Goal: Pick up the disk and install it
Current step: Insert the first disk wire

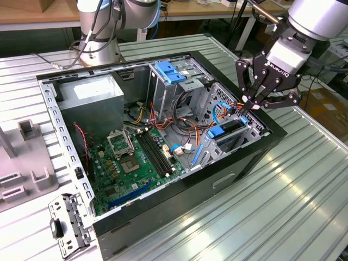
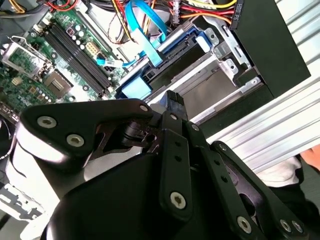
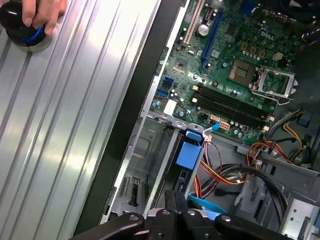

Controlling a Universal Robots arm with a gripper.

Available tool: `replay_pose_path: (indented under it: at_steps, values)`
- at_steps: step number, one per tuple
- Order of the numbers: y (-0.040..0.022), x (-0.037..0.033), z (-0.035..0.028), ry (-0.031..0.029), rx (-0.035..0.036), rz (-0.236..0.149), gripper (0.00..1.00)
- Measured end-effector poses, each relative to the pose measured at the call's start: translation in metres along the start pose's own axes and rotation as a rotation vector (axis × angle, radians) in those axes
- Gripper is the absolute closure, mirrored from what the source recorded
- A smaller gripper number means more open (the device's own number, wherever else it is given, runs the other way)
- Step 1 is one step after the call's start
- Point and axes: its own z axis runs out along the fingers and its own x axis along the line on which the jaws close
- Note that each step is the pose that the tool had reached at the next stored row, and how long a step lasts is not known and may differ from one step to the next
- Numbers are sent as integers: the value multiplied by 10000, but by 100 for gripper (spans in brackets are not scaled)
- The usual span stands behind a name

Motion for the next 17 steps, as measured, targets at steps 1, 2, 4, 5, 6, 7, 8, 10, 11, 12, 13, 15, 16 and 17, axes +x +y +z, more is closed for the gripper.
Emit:
replay_pose_path:
  at_steps: [1, 2, 4, 5, 6, 7, 8, 10, 11, 12, 13, 15, 16, 17]
  values:
    - [0, 0, 0, 0, -5, -74, 89]
    - [0, 0, 0, 0, -11, -145, 89]
    - [0, 0, 0, 0, -22, -284, 89]
    - [0, 0, 1, -1, -32, -415, 89]
    - [0, 0, 1, -1, -42, -557, 89]
    - [0, 0, 1, -1, -50, -656, 89]
    - [0, 0, 1, -1, -55, -723, 89]
    - [0, 0, 1, -1, -68, -896, 89]
    - [0, 0, 1, -1, -76, -1001, 89]
    - [0, 0, 1, -1, -83, -1092, 89]
    - [0, 0, 1, -2, -93, -1228, 89]
    - [0, 0, 1, -2, -108, -1427, 89]
    - [0, 0, 2, -2, -122, -1606, 89]
    - [0, 0, 3, -3, -138, -1816, 89]
